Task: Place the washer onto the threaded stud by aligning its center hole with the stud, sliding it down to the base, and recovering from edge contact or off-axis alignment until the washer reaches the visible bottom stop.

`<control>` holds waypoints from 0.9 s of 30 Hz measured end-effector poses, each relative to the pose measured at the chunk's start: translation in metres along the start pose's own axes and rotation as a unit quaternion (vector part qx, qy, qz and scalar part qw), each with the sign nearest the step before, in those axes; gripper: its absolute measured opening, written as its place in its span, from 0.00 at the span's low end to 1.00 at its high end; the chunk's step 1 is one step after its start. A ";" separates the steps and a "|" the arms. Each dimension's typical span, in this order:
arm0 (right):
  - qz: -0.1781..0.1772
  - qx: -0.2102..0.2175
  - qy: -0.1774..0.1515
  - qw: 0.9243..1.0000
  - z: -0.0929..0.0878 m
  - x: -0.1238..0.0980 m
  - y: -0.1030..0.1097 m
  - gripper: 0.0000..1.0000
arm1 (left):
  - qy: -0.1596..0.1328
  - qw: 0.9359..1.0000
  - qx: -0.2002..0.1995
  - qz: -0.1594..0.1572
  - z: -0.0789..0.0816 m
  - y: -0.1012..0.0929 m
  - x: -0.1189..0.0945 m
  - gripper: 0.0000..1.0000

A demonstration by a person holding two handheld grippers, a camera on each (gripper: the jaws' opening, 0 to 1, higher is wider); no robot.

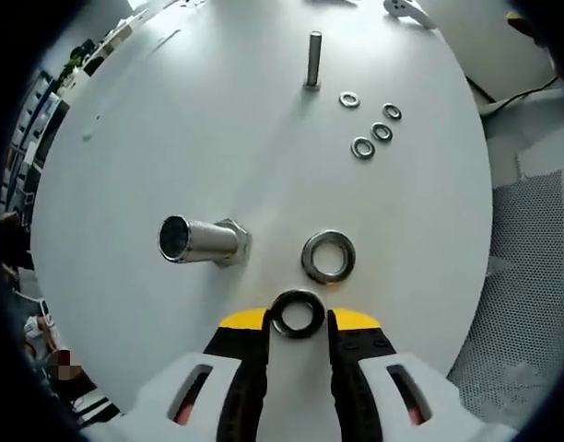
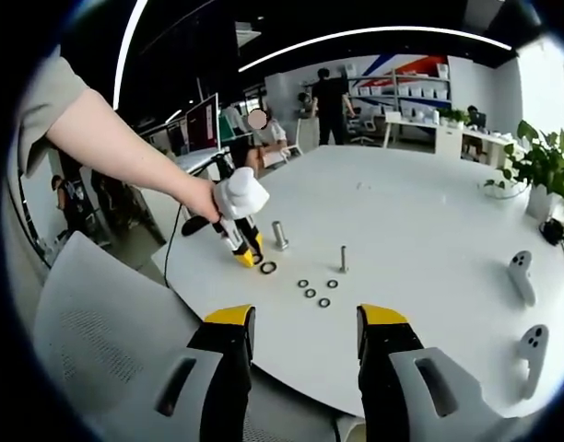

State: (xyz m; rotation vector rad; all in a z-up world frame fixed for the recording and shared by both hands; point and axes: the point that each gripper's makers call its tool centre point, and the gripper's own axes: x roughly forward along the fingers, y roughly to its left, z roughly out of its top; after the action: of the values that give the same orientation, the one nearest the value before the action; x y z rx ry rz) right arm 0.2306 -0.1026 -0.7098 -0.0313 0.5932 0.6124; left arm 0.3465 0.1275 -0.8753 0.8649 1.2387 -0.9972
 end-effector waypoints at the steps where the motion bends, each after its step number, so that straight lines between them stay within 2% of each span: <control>1: 0.000 0.000 0.000 1.000 0.000 0.000 0.000 0.47 | 0.000 1.000 0.004 -0.003 0.000 -0.001 0.000 0.27; 4: -0.001 0.004 -0.002 1.000 0.000 0.000 -0.001 0.46 | 0.000 1.000 0.027 0.000 -0.001 -0.003 0.000 0.28; 6: -0.001 0.006 -0.001 1.000 0.000 0.000 -0.001 0.46 | 0.000 1.000 0.012 -0.003 0.000 0.000 0.000 0.28; 7: -0.001 0.008 -0.001 1.000 -0.001 0.000 -0.001 0.46 | 0.003 1.000 0.018 -0.002 -0.001 -0.001 0.000 0.27; 8: -0.002 0.008 -0.002 1.000 0.000 0.000 -0.002 0.46 | 0.019 0.999 0.038 -0.003 -0.004 0.000 0.001 0.26; 9: -0.003 0.009 -0.003 1.000 0.000 -0.001 -0.002 0.46 | 0.027 0.999 0.033 -0.002 -0.006 0.001 0.001 0.24; 11: -0.002 0.010 -0.003 1.000 0.000 -0.001 -0.002 0.46 | 0.023 1.000 0.020 0.000 -0.005 0.001 0.001 0.24; 13: -0.002 0.011 -0.004 1.000 0.000 -0.001 -0.002 0.46 | 0.023 0.999 0.026 0.001 -0.005 0.001 0.001 0.24; 15: -0.003 0.011 -0.004 1.000 0.000 -0.001 -0.002 0.46 | 0.020 1.000 0.015 0.000 -0.005 0.002 0.001 0.24; 17: -0.005 0.012 -0.005 1.000 0.000 -0.001 -0.003 0.46 | 0.000 0.999 -0.039 -0.001 -0.003 0.001 0.002 0.25; 19: -0.004 0.015 -0.004 1.000 -0.001 -0.001 -0.003 0.46 | -0.013 0.998 -0.056 0.002 -0.002 0.004 0.002 0.24; 21: -0.004 0.012 -0.004 1.000 0.000 -0.001 -0.003 0.46 | -0.009 1.000 -0.018 0.005 -0.004 0.002 0.002 0.24; 27: -0.001 0.011 0.000 1.000 -0.001 0.000 -0.001 0.46 | -0.004 1.000 -0.019 0.007 -0.001 -0.001 0.002 0.22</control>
State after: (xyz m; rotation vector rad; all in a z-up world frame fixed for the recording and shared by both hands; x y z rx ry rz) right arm 0.2307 -0.1039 -0.7104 -0.0107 0.5999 0.6033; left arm 0.3452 0.1277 -0.8776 0.8389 1.2399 -0.9623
